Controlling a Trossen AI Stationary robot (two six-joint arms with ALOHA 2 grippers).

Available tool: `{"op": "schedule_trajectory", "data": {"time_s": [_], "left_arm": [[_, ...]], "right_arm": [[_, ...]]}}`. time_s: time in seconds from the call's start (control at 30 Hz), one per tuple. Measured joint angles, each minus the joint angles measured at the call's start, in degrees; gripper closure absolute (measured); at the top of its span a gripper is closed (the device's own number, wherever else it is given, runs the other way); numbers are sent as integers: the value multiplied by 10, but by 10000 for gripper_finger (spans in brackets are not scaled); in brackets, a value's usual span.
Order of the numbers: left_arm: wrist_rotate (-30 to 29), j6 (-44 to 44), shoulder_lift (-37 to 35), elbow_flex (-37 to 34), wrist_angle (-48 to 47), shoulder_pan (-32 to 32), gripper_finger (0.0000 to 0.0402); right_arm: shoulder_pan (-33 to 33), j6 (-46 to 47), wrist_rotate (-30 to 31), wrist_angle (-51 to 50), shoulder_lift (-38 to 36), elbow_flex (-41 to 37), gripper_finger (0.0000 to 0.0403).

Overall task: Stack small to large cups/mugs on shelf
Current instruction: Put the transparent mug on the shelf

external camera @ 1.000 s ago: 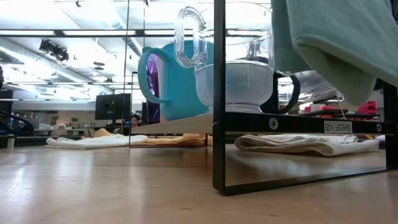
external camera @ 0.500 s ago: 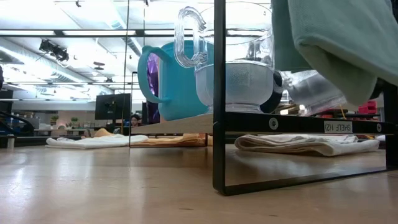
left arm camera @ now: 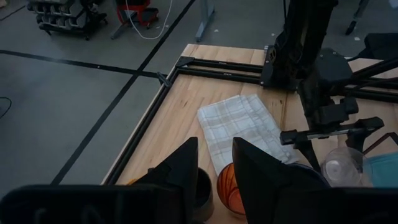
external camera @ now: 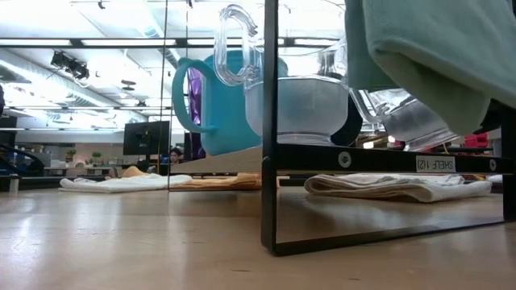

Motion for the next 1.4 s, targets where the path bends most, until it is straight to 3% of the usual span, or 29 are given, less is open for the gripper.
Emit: {"op": "schedule_trajectory", "data": {"time_s": [0.93,1.4], "left_arm": [[0,0,0,0,0,0,294],[0,0,0,0,0,0,294]], "right_arm": [[0,26,-26,-25,-1,-1,42],[0,12,-46,-27,-8,3,50]]}}
